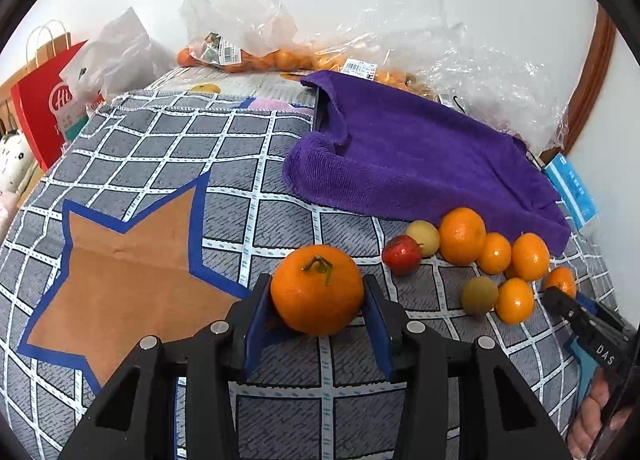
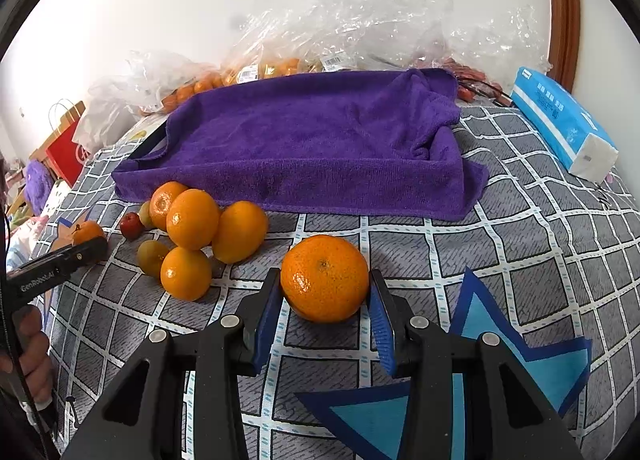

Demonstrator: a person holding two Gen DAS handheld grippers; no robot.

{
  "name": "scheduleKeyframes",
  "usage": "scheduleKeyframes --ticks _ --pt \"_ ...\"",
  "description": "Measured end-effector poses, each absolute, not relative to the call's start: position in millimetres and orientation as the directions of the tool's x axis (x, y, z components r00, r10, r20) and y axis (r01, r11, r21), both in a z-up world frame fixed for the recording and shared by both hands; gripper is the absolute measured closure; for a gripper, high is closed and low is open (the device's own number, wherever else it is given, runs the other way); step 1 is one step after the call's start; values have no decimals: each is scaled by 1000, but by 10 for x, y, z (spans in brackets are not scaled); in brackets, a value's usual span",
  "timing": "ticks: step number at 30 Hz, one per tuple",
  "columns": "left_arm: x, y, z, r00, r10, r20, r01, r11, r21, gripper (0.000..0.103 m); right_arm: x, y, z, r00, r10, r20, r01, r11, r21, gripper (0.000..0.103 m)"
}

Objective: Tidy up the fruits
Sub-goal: 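Lift both held oranges and carry them over the purple towel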

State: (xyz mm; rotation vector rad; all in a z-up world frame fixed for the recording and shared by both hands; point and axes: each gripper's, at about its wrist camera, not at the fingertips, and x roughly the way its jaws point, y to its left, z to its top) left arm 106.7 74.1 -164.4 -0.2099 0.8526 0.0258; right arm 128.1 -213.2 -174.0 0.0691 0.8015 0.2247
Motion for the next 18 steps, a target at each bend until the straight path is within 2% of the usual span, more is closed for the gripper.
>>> scheduleKeyframes --ticks 14,18 --pt "1087 726 -1646 656 -103 -748 -81 975 -206 62 1264 -2155 -1709 685 246 -686 -187 969 161 61" --pt "1121 754 -1604 634 -155 -758 -80 961 -263 62 1258 -2164 -1701 686 232 -689 -176 972 153 61"
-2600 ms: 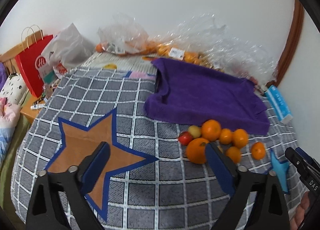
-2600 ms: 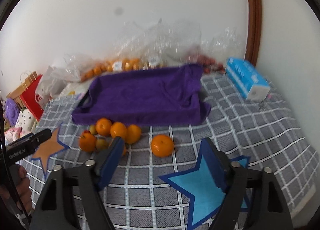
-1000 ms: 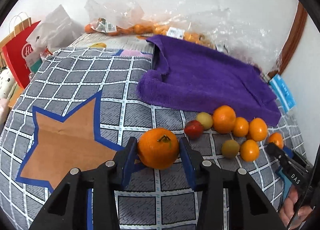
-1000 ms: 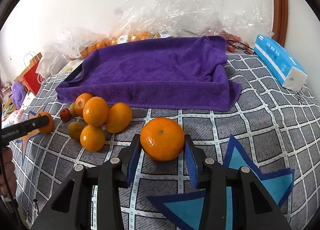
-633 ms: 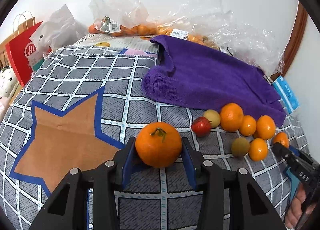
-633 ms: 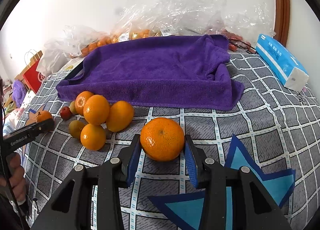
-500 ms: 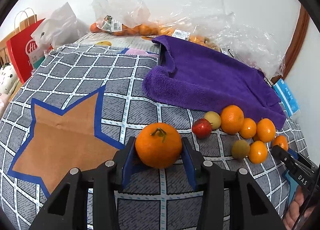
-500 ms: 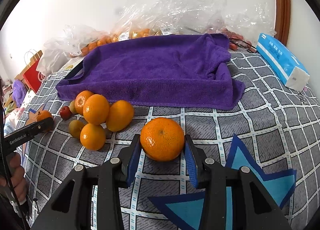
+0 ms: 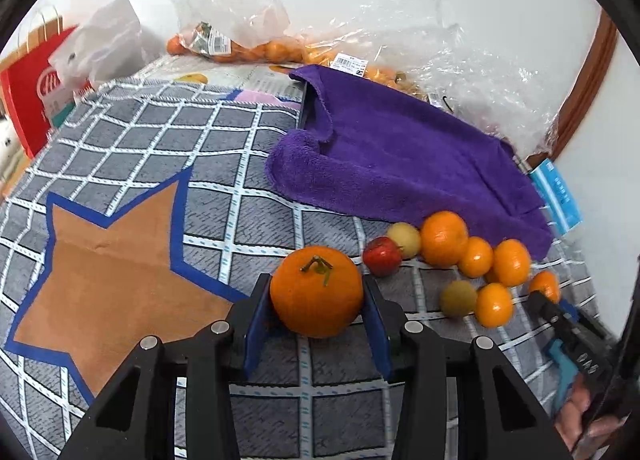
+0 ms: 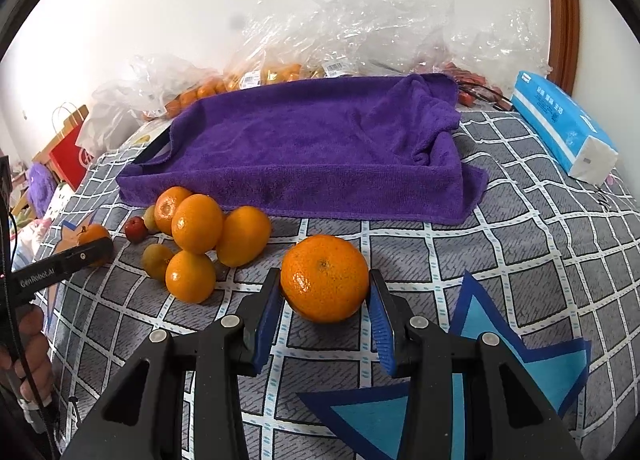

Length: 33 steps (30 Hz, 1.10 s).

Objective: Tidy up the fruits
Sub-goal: 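Lift both held oranges and carry them over the purple towel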

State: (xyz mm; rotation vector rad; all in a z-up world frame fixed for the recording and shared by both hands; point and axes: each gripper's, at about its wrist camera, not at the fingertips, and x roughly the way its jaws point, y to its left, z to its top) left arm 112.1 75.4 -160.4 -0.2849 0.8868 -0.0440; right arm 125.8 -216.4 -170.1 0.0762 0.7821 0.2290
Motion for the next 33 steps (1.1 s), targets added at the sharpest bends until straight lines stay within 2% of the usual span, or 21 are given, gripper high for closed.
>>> scheduleKeyframes --ticks 6,22,33 --pt "1129 736 -1445 638 -156 -754 -66 964 -256 62 1216 -2225 -1666 678 225 -700 -147 974 171 61" --pt "1100 738 -1174 675 -139 -725 -74 964 -254 62 1184 -2192 -1392 725 234 -648 -136 971 198 61" --pt "1360 761 -1109 678 -160 -717 -90 951 -297 62 1404 -2159 -1268 731 235 -640 -126 969 213 61"
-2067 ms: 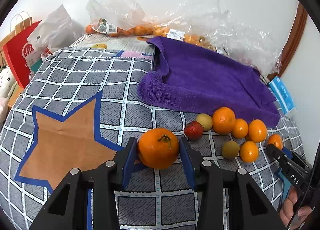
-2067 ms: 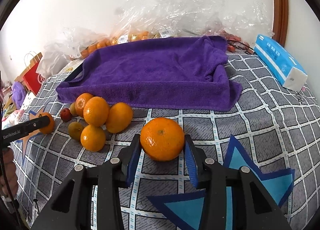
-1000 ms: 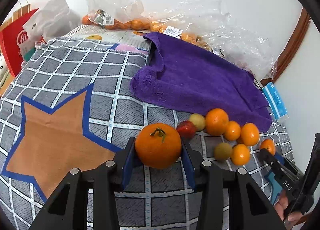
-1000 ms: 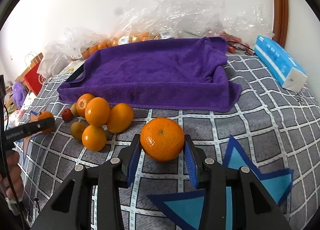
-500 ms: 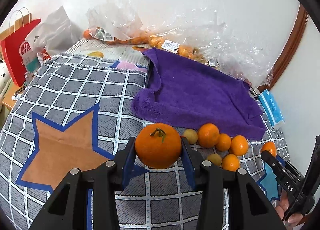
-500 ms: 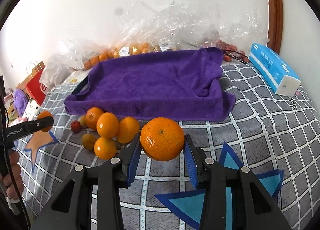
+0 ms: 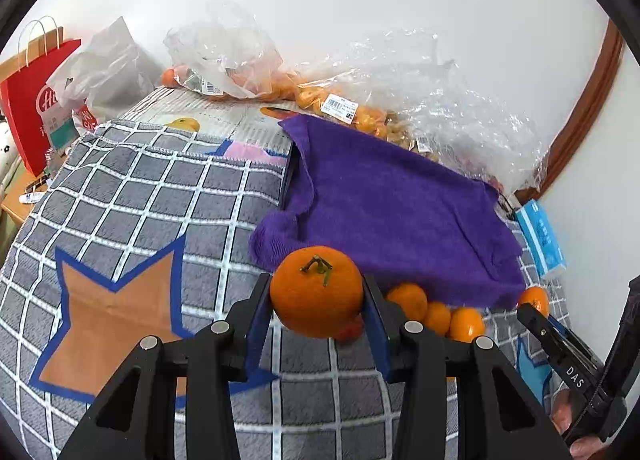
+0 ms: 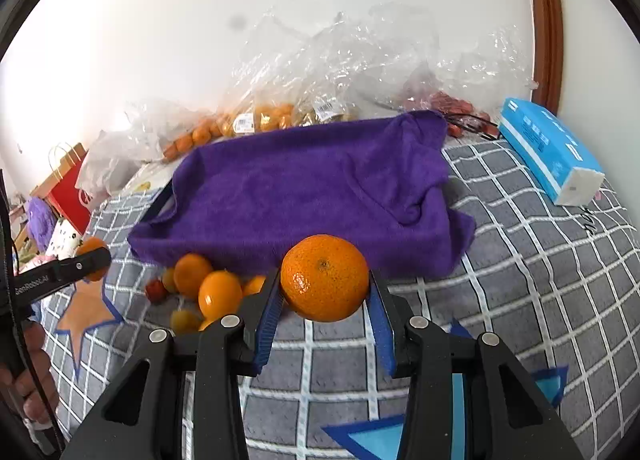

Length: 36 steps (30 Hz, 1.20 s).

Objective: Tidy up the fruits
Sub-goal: 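Lift both held oranges and carry them over the purple towel, then lower both oranges onto the purple towel and open both grippers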

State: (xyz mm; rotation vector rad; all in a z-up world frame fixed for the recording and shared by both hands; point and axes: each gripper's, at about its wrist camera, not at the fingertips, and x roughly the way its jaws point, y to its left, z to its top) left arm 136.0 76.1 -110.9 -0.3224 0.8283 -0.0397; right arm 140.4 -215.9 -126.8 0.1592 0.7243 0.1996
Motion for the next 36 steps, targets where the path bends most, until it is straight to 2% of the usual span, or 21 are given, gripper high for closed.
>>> scheduleKeyframes --ticks 7,17,29,36 --pt "1592 809 -962 694 -160 -702 -80 952 -296 62 1593 -2128 -1042 755 233 -613 -139 970 198 61" --pt "2041 708 -925 685 -176 -707 -65 952 -300 62 2029 -2200 -945 756 201 -623 -127 979 162 61" --pt "2631 550 -993 681 -169 -712 -67 954 -291 62 2617 -2251 -982 747 214 -630 -134 976 173 61" --pt "2912 424 -1222 639 -149 -755 -63 968 -244 62 2829 -2233 -1228 712 224 -666 -135 974 183 61"
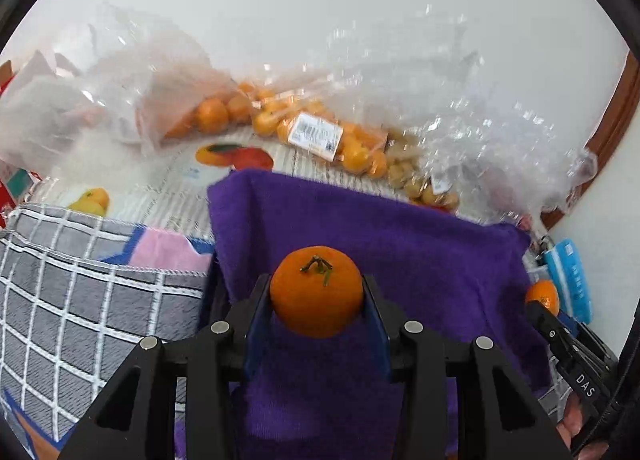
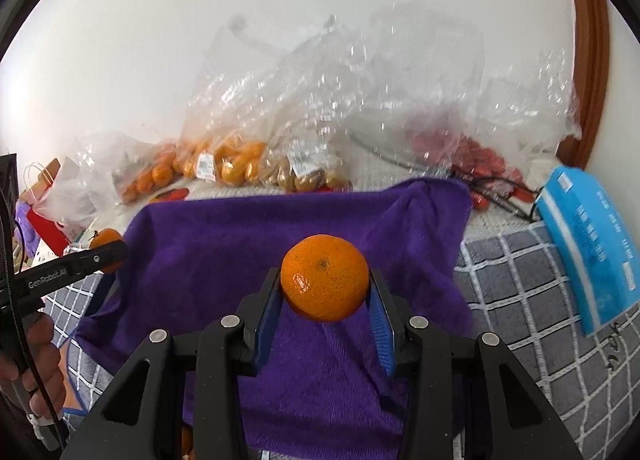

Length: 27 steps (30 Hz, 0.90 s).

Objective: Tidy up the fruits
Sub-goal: 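Lower both oranges onto the purple towel and open both grippers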

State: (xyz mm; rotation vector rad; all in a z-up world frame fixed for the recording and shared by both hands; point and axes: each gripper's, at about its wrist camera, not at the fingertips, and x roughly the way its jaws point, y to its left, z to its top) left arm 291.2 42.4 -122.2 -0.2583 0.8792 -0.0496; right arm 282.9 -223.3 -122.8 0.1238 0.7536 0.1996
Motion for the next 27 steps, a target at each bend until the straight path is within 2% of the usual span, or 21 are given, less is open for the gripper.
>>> scheduleKeyframes --ticks 10,22,23,24,25,27 --pt "2977 280 -1473 603 -137 -786 -17 983 -184 62 2941 -2122 -1527 658 219 -721 -141 976 167 61" --pt "2989 240 -1491 577 -175 -798 10 978 -207 61 2939 -2088 -1594 645 213 -734 -133 977 168 60" --pt "2975 238 -1458 583 -179 -792 13 977 -211 55 2924 -2100 -1581 648 214 -731 -130 977 170 58" --pt "2958 235 -1427 589 -177 -789 14 978 -209 45 2897 -2106 -1551 655 214 -725 -129 977 171 56" --pt "2928 229 -1371 601 -172 -781 16 979 -203 41 2883 -2110 -1519 662 212 -719 -130 977 169 51" --pt "2859 212 -1266 619 -166 -768 24 981 -193 39 2823 -2112 -1427 689 196 -698 -124 980 154 42"
